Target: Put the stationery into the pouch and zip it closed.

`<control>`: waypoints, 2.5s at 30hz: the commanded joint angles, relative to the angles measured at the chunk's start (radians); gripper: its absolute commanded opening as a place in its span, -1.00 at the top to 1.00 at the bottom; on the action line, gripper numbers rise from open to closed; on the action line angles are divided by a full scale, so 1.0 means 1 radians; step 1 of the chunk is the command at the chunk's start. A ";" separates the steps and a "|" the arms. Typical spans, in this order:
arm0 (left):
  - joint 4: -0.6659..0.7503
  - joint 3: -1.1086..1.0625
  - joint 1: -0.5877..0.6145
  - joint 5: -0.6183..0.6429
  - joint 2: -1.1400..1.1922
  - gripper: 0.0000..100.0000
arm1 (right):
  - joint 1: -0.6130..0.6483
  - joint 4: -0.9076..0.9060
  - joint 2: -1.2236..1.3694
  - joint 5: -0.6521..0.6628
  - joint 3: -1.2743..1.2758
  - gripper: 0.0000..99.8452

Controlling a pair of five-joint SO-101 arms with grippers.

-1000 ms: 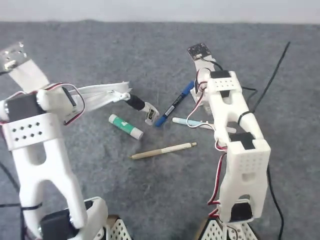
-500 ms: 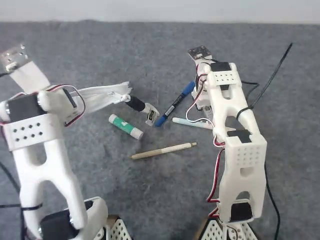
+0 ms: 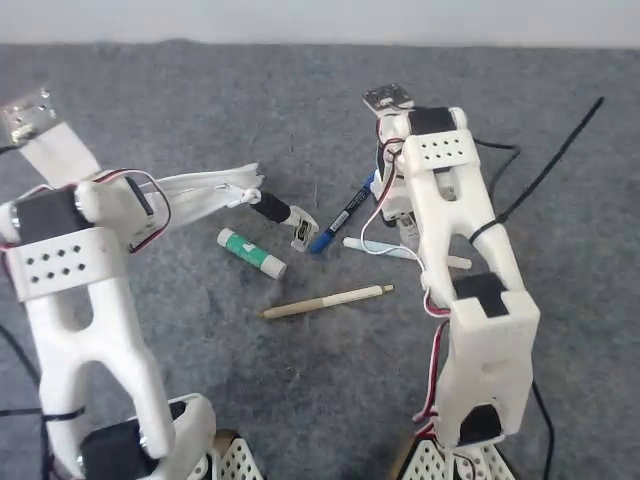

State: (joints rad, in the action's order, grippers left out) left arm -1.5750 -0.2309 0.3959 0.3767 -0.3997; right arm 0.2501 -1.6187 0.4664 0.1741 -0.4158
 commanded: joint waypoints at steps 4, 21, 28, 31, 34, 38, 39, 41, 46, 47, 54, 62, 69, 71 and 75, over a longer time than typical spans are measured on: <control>0.029 0.010 0.002 0.008 0.008 0.97 | 0.088 -0.171 -0.196 -0.103 -0.054 0.99; 0.029 0.008 0.002 0.008 0.008 0.97 | 0.318 -0.051 -0.671 -0.407 0.086 0.99; 0.029 0.008 0.002 0.008 0.008 0.97 | 0.392 0.076 -0.680 -0.552 0.084 0.99; 0.029 0.008 0.002 0.008 0.008 0.97 | 0.417 0.097 -0.682 -0.605 0.081 0.99; 0.029 0.008 0.000 0.008 0.008 0.97 | 0.456 0.097 -0.684 -0.632 0.081 0.99; 0.029 0.010 -0.029 0.008 0.008 0.97 | 0.481 0.131 -0.720 -0.629 0.080 0.99; 0.029 0.010 -0.040 0.008 0.008 0.97 | 0.481 0.142 -0.745 -0.629 0.080 0.99; 0.029 0.010 -0.052 0.008 0.006 0.97 | 0.481 0.166 -0.808 -0.629 0.080 0.99; 0.051 0.010 -0.052 0.009 0.002 0.97 | 0.479 0.240 -0.914 -0.629 0.087 0.99; 0.051 0.010 -0.052 0.009 0.002 0.97 | 0.479 0.251 -0.917 -0.629 0.087 0.99; 0.051 0.010 -0.052 0.009 0.002 0.97 | 0.481 0.357 -0.917 -0.628 0.087 0.99; 0.057 0.010 -0.052 0.009 0.000 0.97 | 0.532 0.397 -0.943 -0.626 0.120 0.99; 0.052 0.010 -0.049 0.009 0.000 0.97 | 0.533 0.521 -1.044 -0.628 0.345 0.99; 0.052 0.010 -0.048 0.008 0.000 0.97 | 0.533 0.621 -1.099 -0.626 0.450 0.99; 0.052 0.010 -0.046 0.008 0.000 0.97 | 0.532 0.855 -1.199 -0.624 0.666 0.99</control>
State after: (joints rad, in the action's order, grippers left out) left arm -1.5520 -0.2309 0.3468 0.3782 -0.3997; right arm 0.7795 -0.9283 -0.6352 -0.4457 0.1488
